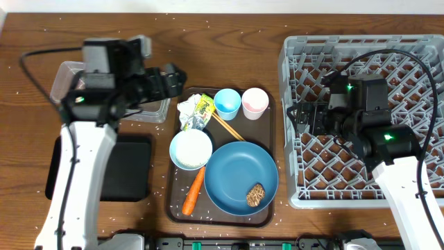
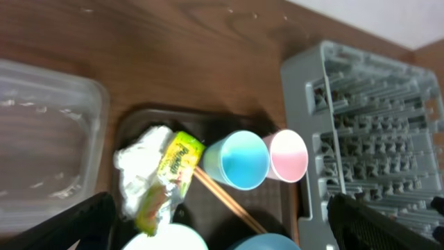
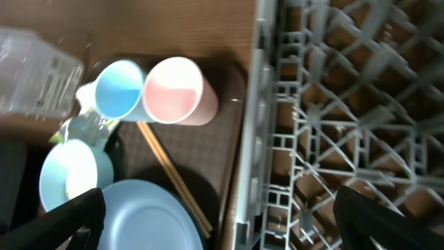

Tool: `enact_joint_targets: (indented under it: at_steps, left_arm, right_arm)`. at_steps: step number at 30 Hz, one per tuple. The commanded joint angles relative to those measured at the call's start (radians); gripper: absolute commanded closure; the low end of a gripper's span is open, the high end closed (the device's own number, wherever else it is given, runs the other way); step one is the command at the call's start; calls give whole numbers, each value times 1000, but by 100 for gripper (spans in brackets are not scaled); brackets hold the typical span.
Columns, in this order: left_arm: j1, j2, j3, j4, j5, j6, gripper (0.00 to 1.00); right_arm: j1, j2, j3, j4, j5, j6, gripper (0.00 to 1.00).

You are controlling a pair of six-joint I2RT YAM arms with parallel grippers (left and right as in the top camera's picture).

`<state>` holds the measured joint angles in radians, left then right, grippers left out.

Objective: Sort waste into correct bins and load items into the dishwasher rack
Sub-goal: 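Move the left gripper toward the light-blue cup on the tray, then grasp the light-blue cup with the left gripper and lift it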

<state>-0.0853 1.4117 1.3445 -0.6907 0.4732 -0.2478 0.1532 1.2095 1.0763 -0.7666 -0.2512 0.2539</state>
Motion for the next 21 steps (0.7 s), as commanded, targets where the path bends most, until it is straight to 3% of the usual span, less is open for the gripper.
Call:
enact_joint_targets:
  at_steps: [1,4,7,9,11,21]
  left_arm:
    - [-116,70,20,19,-155,-6,2]
    - [-210,146,20,34,-317,15,1]
    - [-263,223,20,79,-389,19,12]
    - [-282,270,20,115,-392,29,22]
    - [-292,316,20,140,-392,29,27]
    - [-294,467,20,181,-310,25,28]
  right_arm:
    - [-48,0,25,-19,102,124,1]
    - [-100,0,25,-74,129,173,1]
    - [-150,0,25,-122,128,180,1]
    - [-174,0,25,-146,128,179,1]
    - [-190,0,25,-166,128,179,1]
    - [-195,3,24,-195,129,176,1]
